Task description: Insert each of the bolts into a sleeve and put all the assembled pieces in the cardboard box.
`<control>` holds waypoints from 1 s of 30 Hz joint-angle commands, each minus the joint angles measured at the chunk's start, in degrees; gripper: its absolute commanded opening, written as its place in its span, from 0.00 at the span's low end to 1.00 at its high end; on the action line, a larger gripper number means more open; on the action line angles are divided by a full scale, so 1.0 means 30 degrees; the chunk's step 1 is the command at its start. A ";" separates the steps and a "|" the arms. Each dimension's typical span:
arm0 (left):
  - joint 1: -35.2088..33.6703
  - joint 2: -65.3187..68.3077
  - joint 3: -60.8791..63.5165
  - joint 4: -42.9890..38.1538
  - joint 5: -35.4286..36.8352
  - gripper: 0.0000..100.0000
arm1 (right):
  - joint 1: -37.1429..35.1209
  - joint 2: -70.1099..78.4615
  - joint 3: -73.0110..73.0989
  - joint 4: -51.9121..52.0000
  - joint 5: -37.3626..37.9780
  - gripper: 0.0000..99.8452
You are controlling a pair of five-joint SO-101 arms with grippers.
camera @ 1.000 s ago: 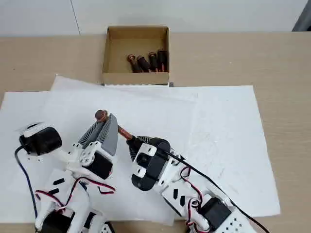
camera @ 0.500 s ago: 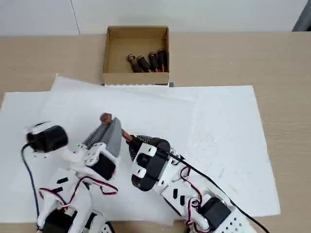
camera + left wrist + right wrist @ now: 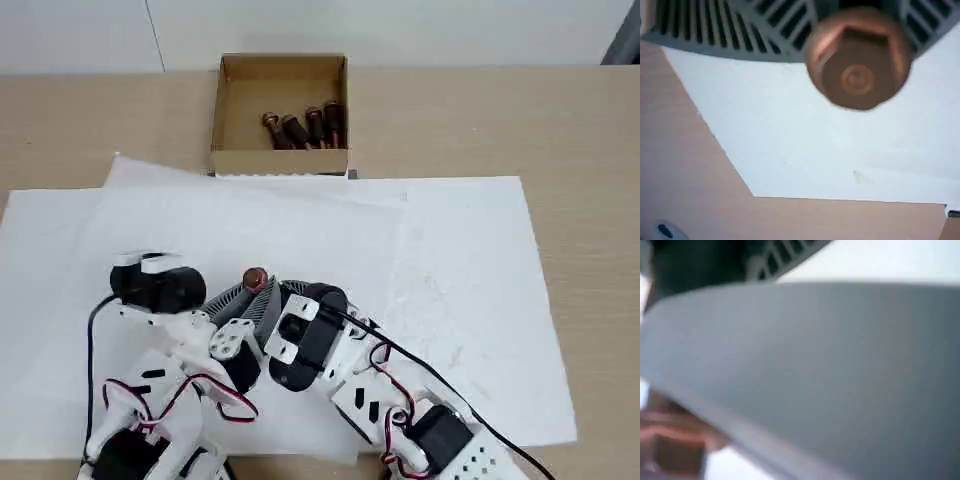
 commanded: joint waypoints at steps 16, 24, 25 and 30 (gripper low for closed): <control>-0.0938 -0.0029 0.0015 0.0469 -0.0615 0.19 | -0.0220 -0.0220 -0.0527 -0.0718 0.0176 0.00; -0.1700 0.0000 -0.2242 0.0440 -0.0674 0.18 | -0.0220 -0.0220 -0.0498 -0.0718 0.0176 0.00; -0.2139 0.0000 -0.2418 0.0440 -0.0908 0.18 | -0.0220 -0.0220 -0.0498 -0.0718 0.0176 0.00; -0.4659 0.0000 -0.3004 0.0440 -0.2579 0.18 | -0.0220 -0.0220 -0.0498 -0.0689 0.0147 0.00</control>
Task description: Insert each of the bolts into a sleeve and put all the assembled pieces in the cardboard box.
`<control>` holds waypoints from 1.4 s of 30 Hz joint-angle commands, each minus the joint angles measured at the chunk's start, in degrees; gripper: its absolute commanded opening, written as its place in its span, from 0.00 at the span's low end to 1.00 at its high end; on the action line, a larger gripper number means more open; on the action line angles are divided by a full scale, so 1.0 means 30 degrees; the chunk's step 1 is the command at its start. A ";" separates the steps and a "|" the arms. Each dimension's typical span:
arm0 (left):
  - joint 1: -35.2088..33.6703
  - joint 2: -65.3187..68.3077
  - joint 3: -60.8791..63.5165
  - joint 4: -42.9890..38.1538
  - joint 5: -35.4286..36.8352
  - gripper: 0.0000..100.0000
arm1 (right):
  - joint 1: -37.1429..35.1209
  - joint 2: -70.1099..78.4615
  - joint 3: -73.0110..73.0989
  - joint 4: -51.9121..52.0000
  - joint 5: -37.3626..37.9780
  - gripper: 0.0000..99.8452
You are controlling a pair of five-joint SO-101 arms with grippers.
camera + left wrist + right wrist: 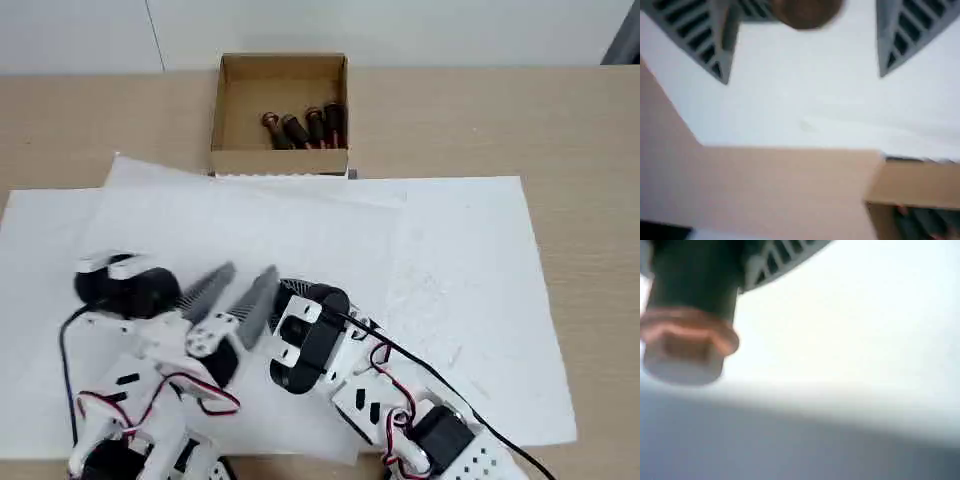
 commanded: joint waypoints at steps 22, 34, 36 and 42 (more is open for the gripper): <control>-0.3722 -0.0176 0.6022 -0.0088 -0.5714 0.01 | 0.6051 0.0015 -0.0059 0.3267 -0.5949 0.00; -0.3604 -0.0205 0.8073 -0.0059 -0.5714 0.01 | 0.6139 0.5201 -0.6330 0.4850 -0.7355 0.00; -0.3663 -0.0205 0.8073 -0.0059 -0.5714 0.01 | 0.6139 0.7575 -0.8410 0.4821 -0.7385 0.00; -0.3604 -0.0205 0.8073 -0.0059 -0.5714 0.01 | 0.6168 1.3758 -1.4125 0.4821 -0.7238 0.00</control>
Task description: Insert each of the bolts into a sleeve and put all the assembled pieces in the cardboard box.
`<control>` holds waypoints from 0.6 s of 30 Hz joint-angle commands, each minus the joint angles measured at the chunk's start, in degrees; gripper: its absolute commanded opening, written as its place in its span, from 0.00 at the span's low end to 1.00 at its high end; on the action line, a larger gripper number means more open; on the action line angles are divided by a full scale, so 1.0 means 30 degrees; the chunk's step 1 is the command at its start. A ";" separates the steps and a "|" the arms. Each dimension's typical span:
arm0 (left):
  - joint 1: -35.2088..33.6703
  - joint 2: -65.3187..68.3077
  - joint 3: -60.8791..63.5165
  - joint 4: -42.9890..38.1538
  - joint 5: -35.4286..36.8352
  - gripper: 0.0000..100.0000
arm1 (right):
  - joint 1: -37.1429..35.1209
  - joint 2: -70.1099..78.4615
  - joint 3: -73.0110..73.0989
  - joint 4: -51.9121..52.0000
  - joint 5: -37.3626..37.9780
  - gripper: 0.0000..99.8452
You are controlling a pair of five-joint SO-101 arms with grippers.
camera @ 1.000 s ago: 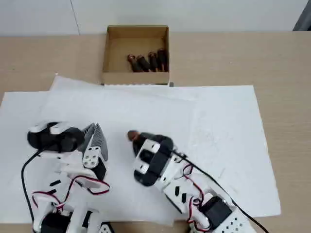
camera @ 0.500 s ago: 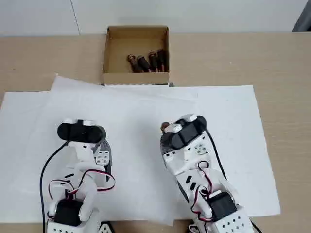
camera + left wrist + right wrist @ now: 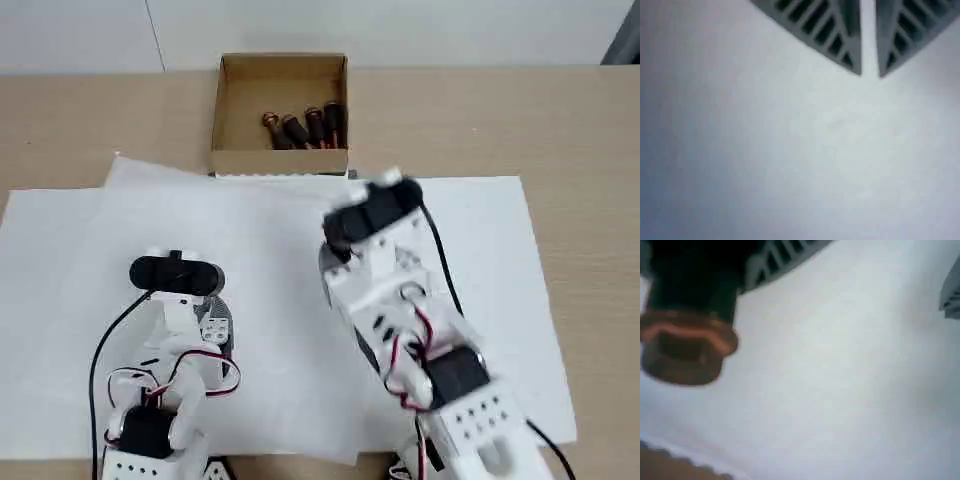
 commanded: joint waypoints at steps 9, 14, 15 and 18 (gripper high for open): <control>-0.0088 -0.0234 -0.0073 -0.0059 0.0029 0.01 | 0.1275 1.0535 -0.9670 -0.3004 0.0733 0.00; -0.0088 -0.0234 -0.0073 -0.0059 0.0059 0.01 | 0.1949 1.4637 -1.3158 -0.4674 0.1993 0.00; -0.0088 -0.0234 -0.0073 -0.0059 0.0059 0.01 | 0.2125 1.5458 -1.3861 -0.4879 0.2256 0.00; -0.0088 -0.0234 -0.0073 -0.0059 0.0059 0.01 | 0.2505 1.7978 -1.5912 -0.5612 0.3106 0.00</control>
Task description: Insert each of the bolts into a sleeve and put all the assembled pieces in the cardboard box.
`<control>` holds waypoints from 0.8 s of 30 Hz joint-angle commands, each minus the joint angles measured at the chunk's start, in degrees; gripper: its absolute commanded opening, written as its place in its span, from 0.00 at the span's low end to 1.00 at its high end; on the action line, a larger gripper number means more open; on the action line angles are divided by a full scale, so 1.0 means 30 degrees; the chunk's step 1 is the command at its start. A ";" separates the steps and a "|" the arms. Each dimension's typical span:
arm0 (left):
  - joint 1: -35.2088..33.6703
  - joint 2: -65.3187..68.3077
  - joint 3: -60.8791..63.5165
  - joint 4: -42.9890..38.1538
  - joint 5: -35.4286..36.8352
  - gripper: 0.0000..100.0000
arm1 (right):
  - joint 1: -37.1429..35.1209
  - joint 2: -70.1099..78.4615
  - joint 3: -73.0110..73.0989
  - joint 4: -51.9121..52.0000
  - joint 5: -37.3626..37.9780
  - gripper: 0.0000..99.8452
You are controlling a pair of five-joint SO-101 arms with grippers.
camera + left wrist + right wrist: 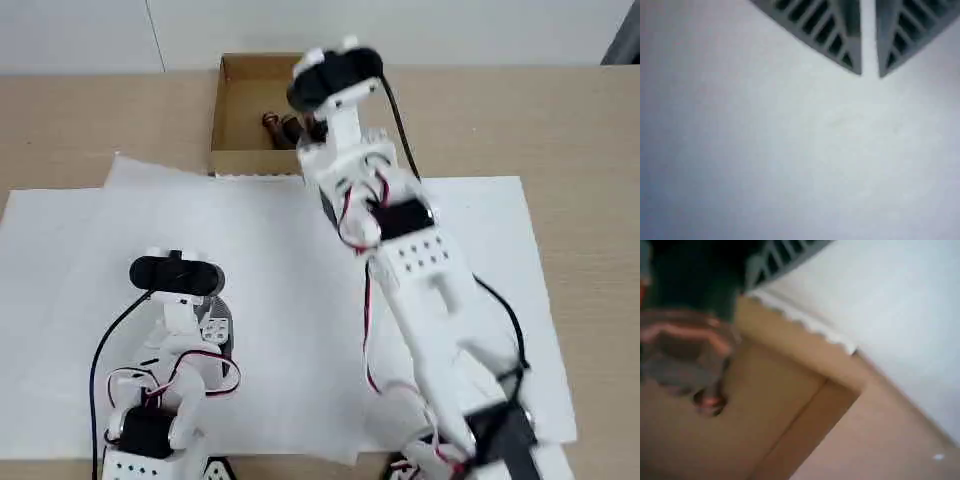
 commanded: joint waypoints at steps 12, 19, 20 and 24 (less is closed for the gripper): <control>0.0029 -0.0234 -0.0073 -0.0059 0.0029 0.01 | 0.0659 1.0359 -0.9289 -0.4821 0.4015 0.00; 0.0029 -0.0234 -0.0073 -0.0059 0.0029 0.01 | 0.0747 1.3905 -1.1868 -0.4996 0.4777 0.01; 0.0029 -0.0234 -0.0073 -0.0059 0.0029 0.01 | 0.0747 1.4315 -1.2103 -0.4938 0.4894 0.01; 0.0029 -0.0234 -0.0073 -0.0059 0.0029 0.01 | 0.0894 1.5663 -1.2894 -0.4938 0.5480 0.11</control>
